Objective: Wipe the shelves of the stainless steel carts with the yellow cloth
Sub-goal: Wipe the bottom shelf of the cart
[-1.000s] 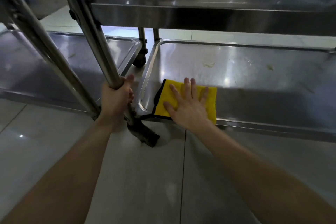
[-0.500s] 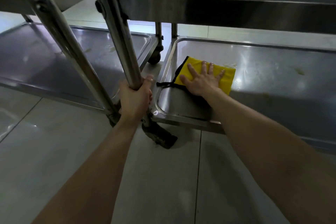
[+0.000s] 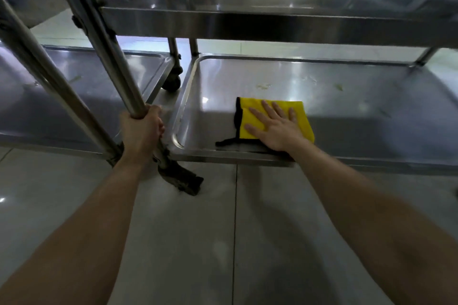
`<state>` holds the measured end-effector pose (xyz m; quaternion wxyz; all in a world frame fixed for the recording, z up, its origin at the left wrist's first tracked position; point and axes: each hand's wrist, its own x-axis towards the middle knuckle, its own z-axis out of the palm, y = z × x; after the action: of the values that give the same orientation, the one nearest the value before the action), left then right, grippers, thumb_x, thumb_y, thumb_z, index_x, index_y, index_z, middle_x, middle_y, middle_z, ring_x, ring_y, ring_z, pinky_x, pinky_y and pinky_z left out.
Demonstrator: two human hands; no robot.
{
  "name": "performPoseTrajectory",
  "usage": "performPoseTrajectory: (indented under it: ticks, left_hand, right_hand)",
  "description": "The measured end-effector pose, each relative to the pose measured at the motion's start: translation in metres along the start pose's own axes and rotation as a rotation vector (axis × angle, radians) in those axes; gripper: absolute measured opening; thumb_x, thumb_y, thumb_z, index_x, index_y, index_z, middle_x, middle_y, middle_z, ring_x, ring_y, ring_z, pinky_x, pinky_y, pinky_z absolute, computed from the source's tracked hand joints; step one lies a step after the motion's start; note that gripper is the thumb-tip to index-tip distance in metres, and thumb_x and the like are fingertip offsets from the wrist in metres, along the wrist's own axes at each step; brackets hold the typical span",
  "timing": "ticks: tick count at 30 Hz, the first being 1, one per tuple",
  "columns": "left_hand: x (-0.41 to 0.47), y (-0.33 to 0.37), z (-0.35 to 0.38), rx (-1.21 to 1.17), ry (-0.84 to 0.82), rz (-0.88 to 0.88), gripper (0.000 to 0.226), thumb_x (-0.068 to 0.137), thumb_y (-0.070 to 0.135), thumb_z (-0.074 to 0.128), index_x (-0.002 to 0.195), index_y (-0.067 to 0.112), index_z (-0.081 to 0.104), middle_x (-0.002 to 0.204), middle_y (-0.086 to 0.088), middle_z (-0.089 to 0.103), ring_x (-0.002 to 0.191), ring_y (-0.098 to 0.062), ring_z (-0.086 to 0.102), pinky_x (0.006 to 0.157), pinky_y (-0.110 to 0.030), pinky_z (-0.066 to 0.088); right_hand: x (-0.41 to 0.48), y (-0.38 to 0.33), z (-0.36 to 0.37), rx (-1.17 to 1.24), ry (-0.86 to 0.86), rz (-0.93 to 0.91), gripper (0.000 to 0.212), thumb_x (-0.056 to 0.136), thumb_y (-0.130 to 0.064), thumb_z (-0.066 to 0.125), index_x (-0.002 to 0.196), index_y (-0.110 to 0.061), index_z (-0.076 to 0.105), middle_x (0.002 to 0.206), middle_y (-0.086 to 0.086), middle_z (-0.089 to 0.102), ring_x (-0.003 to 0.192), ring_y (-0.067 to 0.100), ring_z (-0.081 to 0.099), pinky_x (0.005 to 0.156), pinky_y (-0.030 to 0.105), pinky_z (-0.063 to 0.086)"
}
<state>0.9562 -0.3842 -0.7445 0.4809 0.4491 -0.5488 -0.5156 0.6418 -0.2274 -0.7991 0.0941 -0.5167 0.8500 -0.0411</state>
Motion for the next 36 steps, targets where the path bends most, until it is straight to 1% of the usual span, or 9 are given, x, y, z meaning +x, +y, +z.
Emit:
performPoseTrajectory:
  ticks: [3,5,14,17,20,23,26,31,36]
  left_hand:
    - [0.000,0.001,0.001,-0.010,0.001,-0.004,0.029,0.080,0.029,0.073,0.054,0.027,0.063,0.049,0.003,0.049,0.042,-0.014,0.047,0.049,-0.028,0.043]
    - [-0.001,0.002,0.002,-0.030,0.003,-0.002,0.028,0.080,0.028,0.073,0.053,0.028,0.063,0.049,0.004,0.048,0.041,-0.013,0.046,0.048,-0.026,0.042]
    - [-0.003,0.000,0.003,-0.079,0.007,0.034,0.038,0.085,0.023,0.072,0.050,0.027,0.058,0.047,0.006,0.044,0.039,-0.011,0.042,0.046,-0.024,0.039]
    - [-0.004,-0.004,0.001,-0.086,-0.015,0.064,0.037,0.087,0.025,0.072,0.052,0.029,0.059,0.048,0.007,0.045,0.040,-0.011,0.044,0.046,-0.023,0.041]
    - [-0.004,-0.006,0.000,-0.092,-0.003,0.070,0.033,0.086,0.024,0.072,0.057,0.027,0.057,0.048,0.004,0.046,0.041,-0.013,0.044,0.048,-0.026,0.041]
    - [-0.004,-0.004,0.002,-0.103,0.013,0.058,0.032,0.083,0.025,0.072,0.056,0.025,0.055,0.047,0.004,0.043,0.040,-0.014,0.040,0.049,-0.027,0.038]
    - [-0.006,-0.002,0.003,-0.125,0.019,0.054,0.034,0.082,0.023,0.072,0.054,0.026,0.053,0.047,0.003,0.042,0.039,-0.015,0.038,0.046,-0.026,0.038]
    - [-0.009,0.002,0.002,-0.101,-0.007,0.052,0.029,0.083,0.023,0.072,0.058,0.026,0.056,0.048,0.003,0.042,0.041,-0.013,0.040,0.047,-0.027,0.039]
    - [-0.007,0.004,-0.001,-0.063,-0.022,0.033,0.023,0.080,0.028,0.072,0.060,0.026,0.062,0.048,0.004,0.043,0.041,-0.013,0.042,0.047,-0.026,0.041]
  right_hand:
    - [-0.020,0.068,-0.009,0.017,-0.002,0.181,0.089,0.085,-0.098,0.010,0.165,-0.059,0.002,0.179,-0.015,-0.012,0.165,0.018,-0.014,0.129,0.061,-0.011]
    - [-0.025,0.084,-0.011,0.017,-0.006,0.254,0.091,0.084,-0.098,0.009,0.166,-0.057,0.002,0.179,-0.013,-0.013,0.165,0.020,-0.015,0.129,0.063,-0.011]
    - [0.028,0.036,-0.010,0.029,0.006,0.330,0.097,0.083,-0.099,0.004,0.167,-0.052,-0.005,0.179,-0.001,-0.016,0.164,0.034,-0.018,0.121,0.077,-0.013]
    - [0.062,-0.010,-0.010,-0.001,0.004,0.266,0.095,0.086,-0.096,0.005,0.168,-0.049,-0.005,0.180,0.001,-0.015,0.164,0.038,-0.016,0.119,0.079,-0.012]
    - [0.083,-0.079,-0.006,-0.021,-0.003,0.136,0.092,0.090,-0.093,0.007,0.169,-0.047,-0.002,0.180,0.001,-0.012,0.164,0.040,-0.014,0.118,0.080,-0.012]
    - [0.073,-0.150,0.010,-0.029,-0.008,-0.068,0.091,0.090,-0.092,0.009,0.169,-0.048,0.004,0.180,-0.001,-0.009,0.164,0.040,-0.013,0.117,0.080,-0.017]
    - [0.050,-0.181,0.023,-0.046,0.003,-0.209,0.086,0.094,-0.089,0.013,0.169,-0.048,0.003,0.180,-0.002,-0.010,0.165,0.038,-0.013,0.118,0.078,-0.018]
    - [0.015,-0.140,0.016,-0.018,-0.017,-0.306,0.080,0.097,-0.087,0.018,0.168,-0.051,0.009,0.180,-0.010,-0.005,0.166,0.024,-0.010,0.126,0.069,-0.011]
    - [-0.020,-0.041,0.001,0.013,-0.012,-0.294,0.078,0.096,-0.089,0.021,0.166,-0.057,0.010,0.179,-0.019,-0.002,0.166,0.015,-0.007,0.130,0.061,-0.009]
